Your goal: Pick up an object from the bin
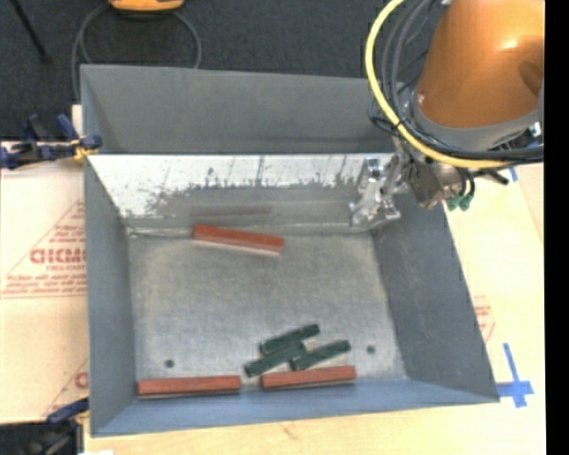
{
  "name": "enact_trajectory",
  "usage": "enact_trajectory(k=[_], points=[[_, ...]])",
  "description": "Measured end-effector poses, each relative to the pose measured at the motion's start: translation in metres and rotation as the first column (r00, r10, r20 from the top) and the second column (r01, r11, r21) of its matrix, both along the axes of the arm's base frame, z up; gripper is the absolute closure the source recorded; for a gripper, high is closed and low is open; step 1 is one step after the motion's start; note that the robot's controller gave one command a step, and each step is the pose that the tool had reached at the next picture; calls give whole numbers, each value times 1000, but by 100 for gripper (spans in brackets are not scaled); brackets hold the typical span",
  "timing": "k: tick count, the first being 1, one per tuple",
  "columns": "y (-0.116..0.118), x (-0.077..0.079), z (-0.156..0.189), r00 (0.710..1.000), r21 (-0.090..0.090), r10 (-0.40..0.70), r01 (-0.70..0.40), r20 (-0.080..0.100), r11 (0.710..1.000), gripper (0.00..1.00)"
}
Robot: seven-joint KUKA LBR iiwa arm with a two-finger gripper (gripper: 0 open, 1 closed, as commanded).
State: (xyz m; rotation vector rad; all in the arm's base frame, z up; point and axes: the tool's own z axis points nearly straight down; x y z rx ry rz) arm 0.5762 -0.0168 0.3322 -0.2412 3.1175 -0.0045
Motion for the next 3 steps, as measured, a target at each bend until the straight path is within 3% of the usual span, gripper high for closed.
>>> enact_trajectory(k=[1, 2, 3], points=[[0, 0, -4, 1000, 0, -3, 3, 0, 1000, 100], [-2, 3, -46, 1000, 2, -5, 5, -16, 1000, 100], [-8, 5, -115, 993, 3, -118, 118, -15, 993, 0]])
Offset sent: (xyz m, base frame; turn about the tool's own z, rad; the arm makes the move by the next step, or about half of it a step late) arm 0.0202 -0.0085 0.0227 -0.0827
